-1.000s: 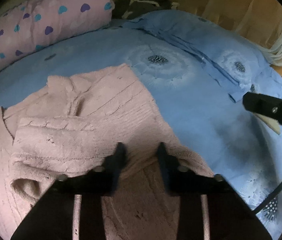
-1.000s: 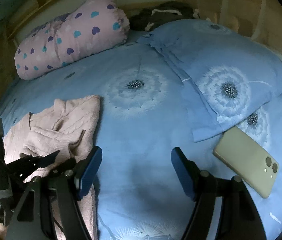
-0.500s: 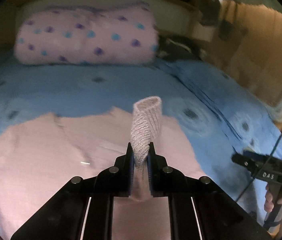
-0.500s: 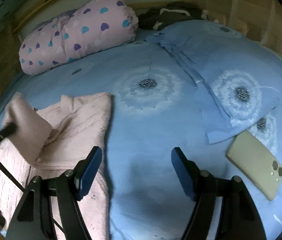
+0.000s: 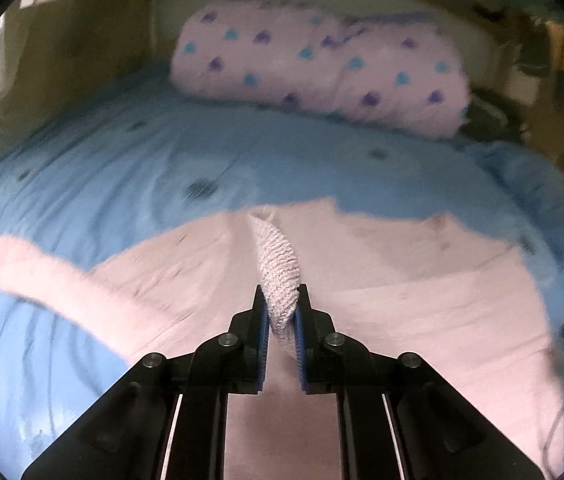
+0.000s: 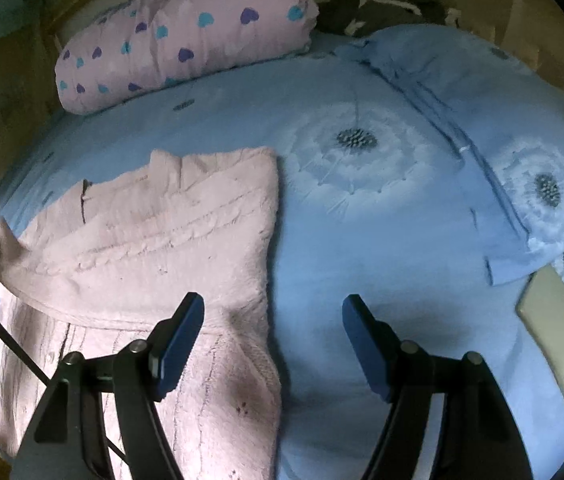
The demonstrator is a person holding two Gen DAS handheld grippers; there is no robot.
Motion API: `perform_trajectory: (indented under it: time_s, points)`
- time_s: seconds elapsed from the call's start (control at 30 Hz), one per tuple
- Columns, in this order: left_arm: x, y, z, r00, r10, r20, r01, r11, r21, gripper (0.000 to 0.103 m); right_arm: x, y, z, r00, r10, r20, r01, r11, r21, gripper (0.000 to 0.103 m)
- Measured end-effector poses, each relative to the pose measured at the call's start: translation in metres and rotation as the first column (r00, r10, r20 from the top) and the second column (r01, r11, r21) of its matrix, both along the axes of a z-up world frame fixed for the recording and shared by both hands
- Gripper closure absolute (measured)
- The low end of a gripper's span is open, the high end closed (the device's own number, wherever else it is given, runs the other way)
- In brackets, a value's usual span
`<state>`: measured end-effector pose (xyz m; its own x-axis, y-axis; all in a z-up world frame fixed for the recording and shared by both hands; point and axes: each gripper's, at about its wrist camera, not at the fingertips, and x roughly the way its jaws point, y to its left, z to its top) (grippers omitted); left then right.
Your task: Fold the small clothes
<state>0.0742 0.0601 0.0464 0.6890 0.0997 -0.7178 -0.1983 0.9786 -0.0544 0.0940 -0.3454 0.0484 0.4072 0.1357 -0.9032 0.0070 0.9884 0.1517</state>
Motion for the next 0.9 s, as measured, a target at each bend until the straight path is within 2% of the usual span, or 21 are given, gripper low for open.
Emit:
perform_trajectory:
  time_s: [0.13,0.27,0.4,0.5,0.63,0.77,0.9]
  points:
    - [0.003,0.019,-0.027,0.995,0.01,-0.102,-0.011,1.0,-0.001,0.095,0.005,0.008,-0.007,1.0,0.014,-0.023,-0.014,1.0,-0.006,0.028]
    - [-0.002,0.024,-0.041,0.983,-0.025,-0.18,0.023,1.0,-0.011,0.091,0.005,0.012,-0.009,0.999,0.027,-0.026,-0.027,1.0,-0.013,0.028]
    - [-0.011,0.03,-0.035,0.978,-0.033,-0.208,0.036,0.999,0.011,0.082,0.006,0.019,-0.008,0.999,0.038,-0.026,-0.039,0.999,-0.017,0.028]
    - [-0.02,0.045,-0.022,0.979,-0.018,-0.202,0.018,1.0,0.001,0.079,0.007,0.025,-0.008,0.998,0.053,-0.024,-0.053,0.998,-0.024,0.028]
    - [-0.03,0.082,-0.004,0.982,0.044,-0.182,-0.046,0.999,-0.009,0.077,0.006,0.033,-0.008,0.997,0.07,-0.025,-0.071,0.997,-0.033,0.028]
    - [-0.04,0.133,0.008,0.968,0.173,-0.182,-0.178,0.984,-0.007,0.076,0.005,0.039,-0.01,0.996,0.087,-0.027,-0.088,0.996,-0.034,0.028]
    - [-0.045,0.182,0.005,0.944,0.266,-0.196,-0.288,0.952,-0.099,0.076,0.004,0.045,-0.016,0.995,0.093,-0.044,-0.095,0.994,-0.053,0.028]
